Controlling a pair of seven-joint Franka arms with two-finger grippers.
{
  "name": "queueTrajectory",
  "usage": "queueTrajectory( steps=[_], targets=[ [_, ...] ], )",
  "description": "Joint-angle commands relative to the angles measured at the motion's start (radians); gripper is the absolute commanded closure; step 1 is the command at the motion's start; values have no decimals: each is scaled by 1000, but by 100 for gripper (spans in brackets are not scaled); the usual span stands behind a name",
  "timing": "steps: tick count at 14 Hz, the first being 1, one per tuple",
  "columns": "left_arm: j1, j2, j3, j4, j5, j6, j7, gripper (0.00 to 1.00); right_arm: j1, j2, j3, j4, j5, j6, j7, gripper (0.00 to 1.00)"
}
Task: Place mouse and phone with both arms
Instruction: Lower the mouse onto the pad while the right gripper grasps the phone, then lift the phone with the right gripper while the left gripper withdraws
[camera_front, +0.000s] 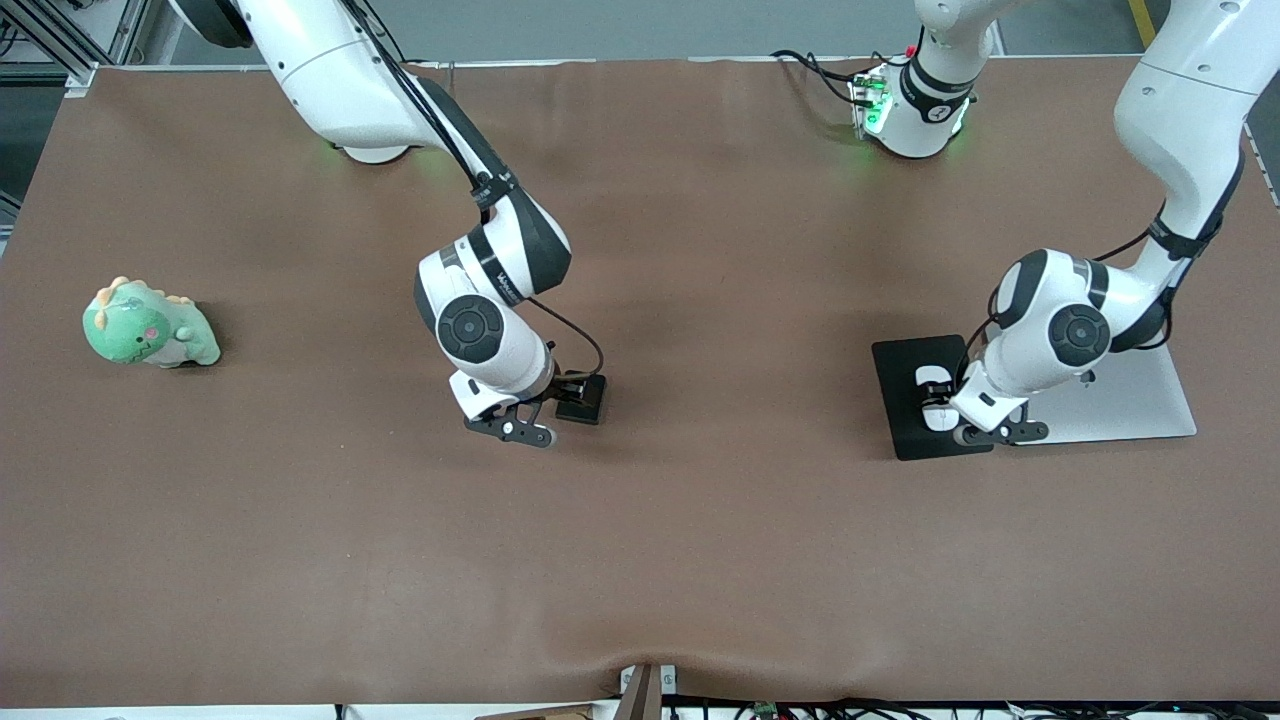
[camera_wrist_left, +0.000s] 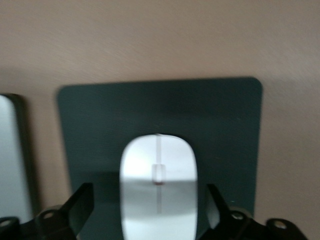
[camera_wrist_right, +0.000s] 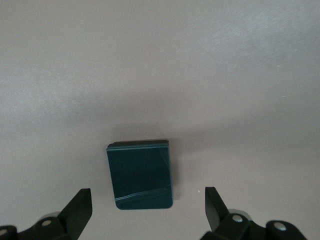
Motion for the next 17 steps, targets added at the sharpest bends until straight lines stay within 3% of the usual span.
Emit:
queueTrajectory(
  steps=[1,6,11,17],
  targets=[
    [2,-46,-29,132,13,-235,17,0,28,50,-8,12,14,67,34,0],
    [23,-129,-57,261,-94,-460,133,0,38,92,-8,12,2,102,34,0],
    [82,-278,-59,264,-233,-532,198,0,57,105,-9,6,2,119,34,0],
    [83,-413,-53,272,-335,-592,203,0,64,116,-12,1,-29,130,34,0]
  ],
)
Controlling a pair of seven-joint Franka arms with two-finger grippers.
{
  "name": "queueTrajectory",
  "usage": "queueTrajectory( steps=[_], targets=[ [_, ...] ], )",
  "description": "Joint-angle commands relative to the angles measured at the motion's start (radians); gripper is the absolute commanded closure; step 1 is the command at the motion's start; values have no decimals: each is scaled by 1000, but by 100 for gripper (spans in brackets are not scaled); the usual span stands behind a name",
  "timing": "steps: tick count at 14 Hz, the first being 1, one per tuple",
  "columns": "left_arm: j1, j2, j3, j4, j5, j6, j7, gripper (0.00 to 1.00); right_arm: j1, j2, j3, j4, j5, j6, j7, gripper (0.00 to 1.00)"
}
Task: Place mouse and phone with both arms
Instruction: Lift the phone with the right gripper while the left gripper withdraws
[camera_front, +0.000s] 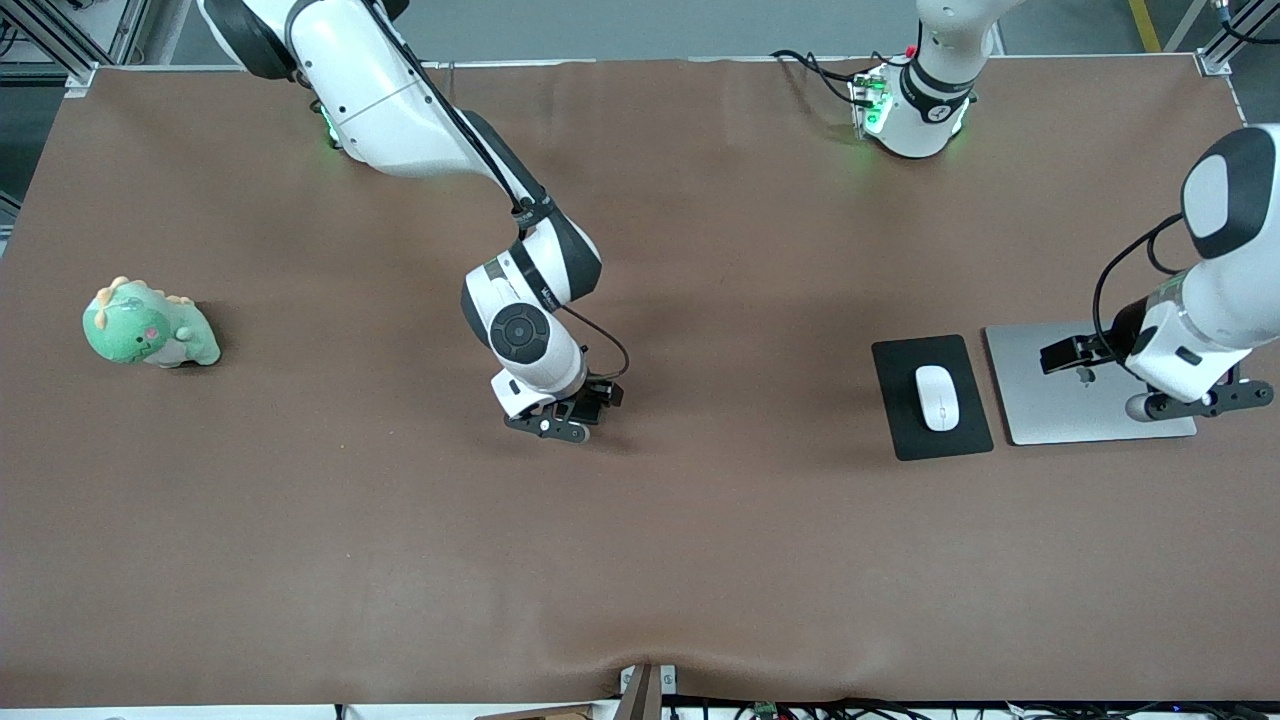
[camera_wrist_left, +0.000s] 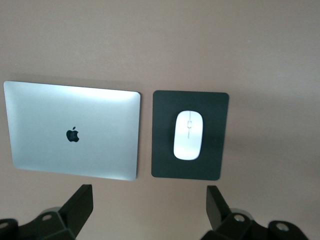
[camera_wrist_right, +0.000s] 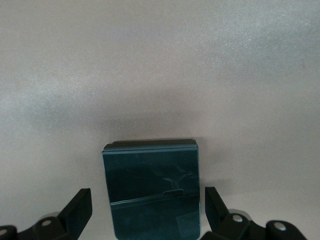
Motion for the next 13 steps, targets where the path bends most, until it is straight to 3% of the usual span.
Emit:
queueTrajectory(
  steps=[1,2,5,6,8,9,10,13],
  targets=[
    [-3,-71,7,-8,-53,-31,20,0,11,12,-10,3,-24,14,15,0],
    [-51,-89,56,-8,-64,-46,20,0,11,15,-10,3,-24,20,15,0],
    [-345,-151,342,-5,-110,-92,28,0,17,27,-10,1,-24,34,15,0],
    [-421,-171,412,-4,-117,-107,34,0,17,30,-10,-2,-26,34,13,10],
    [-579,-209,562,-4,-125,-135,35,0,17,27,-10,0,-67,30,4,76],
    [-651,-223,629,-4,-125,-144,35,0,10,27,-9,6,-72,24,5,100],
    [-685,-228,665,-4,-128,-149,38,0,8,27,-9,9,-70,24,7,100],
    [-678,-248,671,13,-154,-167,118,0,-13,9,-9,9,-69,11,4,100]
  ],
)
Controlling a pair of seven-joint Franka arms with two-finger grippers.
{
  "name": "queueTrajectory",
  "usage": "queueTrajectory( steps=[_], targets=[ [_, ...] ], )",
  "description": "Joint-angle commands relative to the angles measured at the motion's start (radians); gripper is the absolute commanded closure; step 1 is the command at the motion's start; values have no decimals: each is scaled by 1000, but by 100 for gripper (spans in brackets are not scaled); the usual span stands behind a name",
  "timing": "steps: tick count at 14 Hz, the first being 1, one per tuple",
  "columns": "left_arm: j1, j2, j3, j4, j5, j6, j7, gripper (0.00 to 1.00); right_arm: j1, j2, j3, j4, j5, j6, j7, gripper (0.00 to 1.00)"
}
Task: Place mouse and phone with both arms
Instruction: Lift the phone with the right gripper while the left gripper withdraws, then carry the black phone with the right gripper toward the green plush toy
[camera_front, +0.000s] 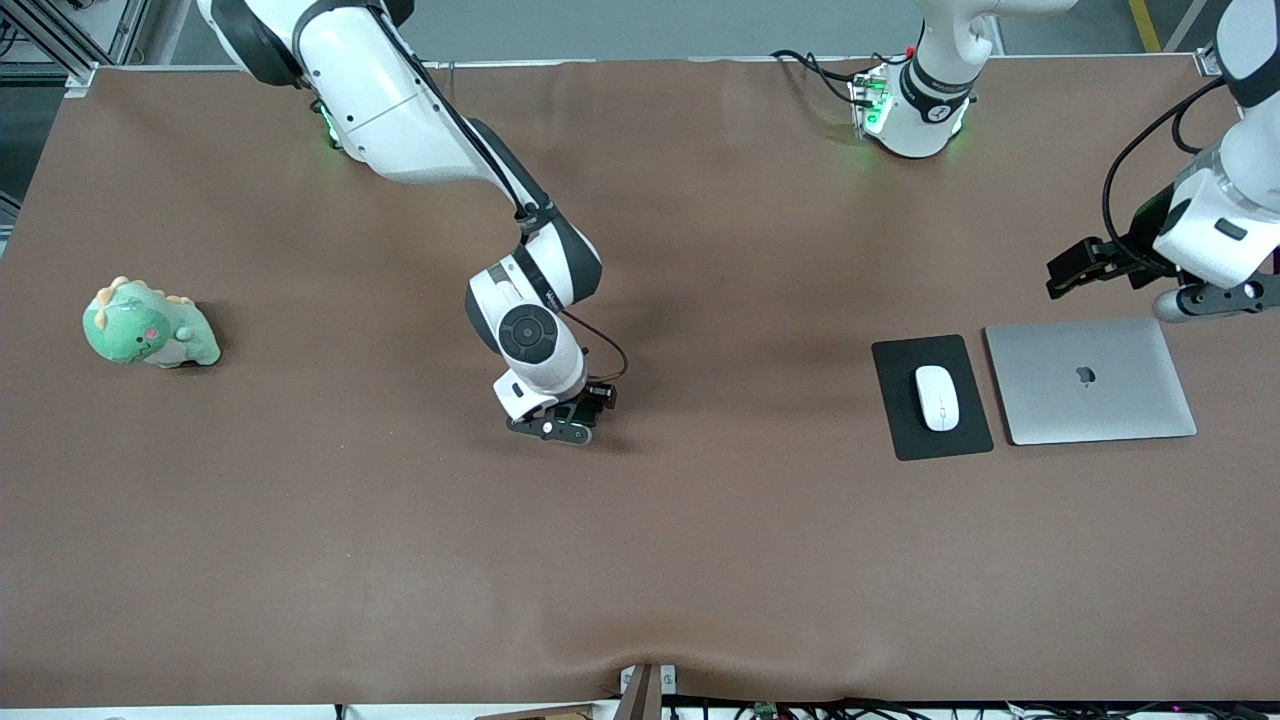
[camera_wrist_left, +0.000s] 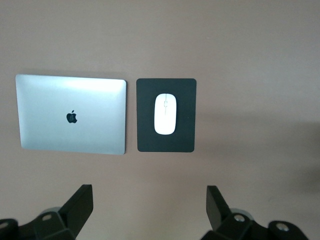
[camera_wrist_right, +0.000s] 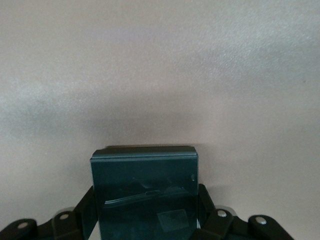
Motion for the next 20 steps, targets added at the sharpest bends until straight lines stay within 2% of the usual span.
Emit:
queueTrajectory(
  steps=[1,7,9,13,20],
  targets=[
    [-4,-19,23,28,-28,-54,58,0,-21,-24,0,8,-16,-39,1,100],
    [14,1,14,83,-58,-64,44,0,-122,-139,2,7,-6,-248,-73,100],
    [68,3,-36,90,-62,-64,52,0,-148,-174,2,-38,-6,-251,-80,100],
    [94,3,-55,91,-62,-62,56,0,-228,-256,2,-156,-6,-253,-119,100],
    [105,1,-72,91,-59,-62,58,0,-346,-374,-3,-360,-14,-224,-345,100]
  ],
)
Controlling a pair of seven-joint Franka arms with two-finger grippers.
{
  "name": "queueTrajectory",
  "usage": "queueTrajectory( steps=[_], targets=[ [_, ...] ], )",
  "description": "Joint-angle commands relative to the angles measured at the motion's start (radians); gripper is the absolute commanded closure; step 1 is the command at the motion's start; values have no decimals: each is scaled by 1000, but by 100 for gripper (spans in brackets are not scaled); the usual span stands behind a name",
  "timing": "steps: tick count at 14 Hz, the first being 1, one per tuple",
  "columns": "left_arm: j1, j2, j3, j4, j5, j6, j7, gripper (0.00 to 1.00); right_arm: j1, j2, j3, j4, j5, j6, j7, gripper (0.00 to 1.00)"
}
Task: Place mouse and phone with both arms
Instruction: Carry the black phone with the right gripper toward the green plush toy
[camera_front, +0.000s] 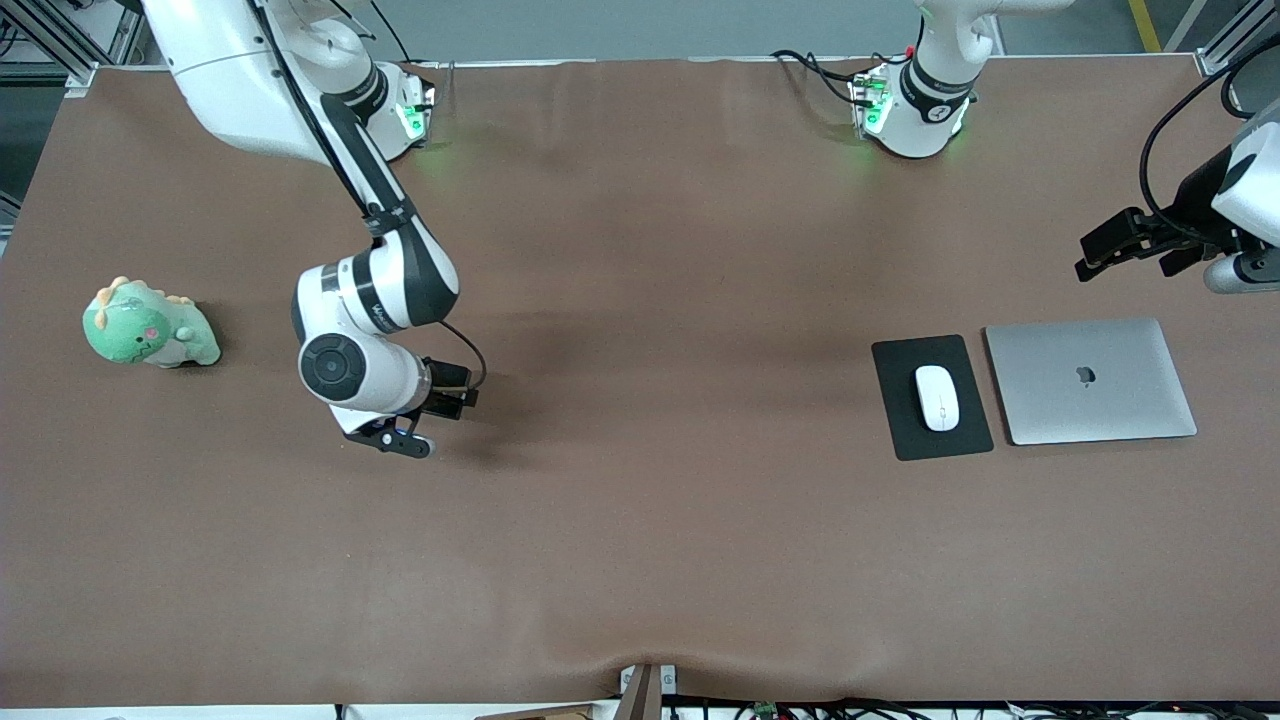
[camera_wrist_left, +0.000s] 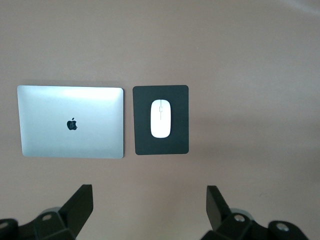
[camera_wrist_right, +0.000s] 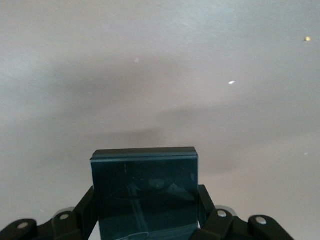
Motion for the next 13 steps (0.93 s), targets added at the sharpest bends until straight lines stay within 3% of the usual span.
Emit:
queueTrajectory(
  steps=[1,7,10,13],
  targets=[
    [17,11,-10,28,-26,-24,28,0,-68,-100,15,-127,-13,29,-97,100],
    [19,10,-10,28,-28,-24,45,0,-159,-156,13,-226,-20,44,-181,100],
    [21,10,-8,29,-32,-24,47,0,-218,-192,13,-318,-91,120,-217,100],
    [19,13,-8,29,-35,-24,45,0,-249,-196,12,-365,-102,180,-269,100]
  ],
)
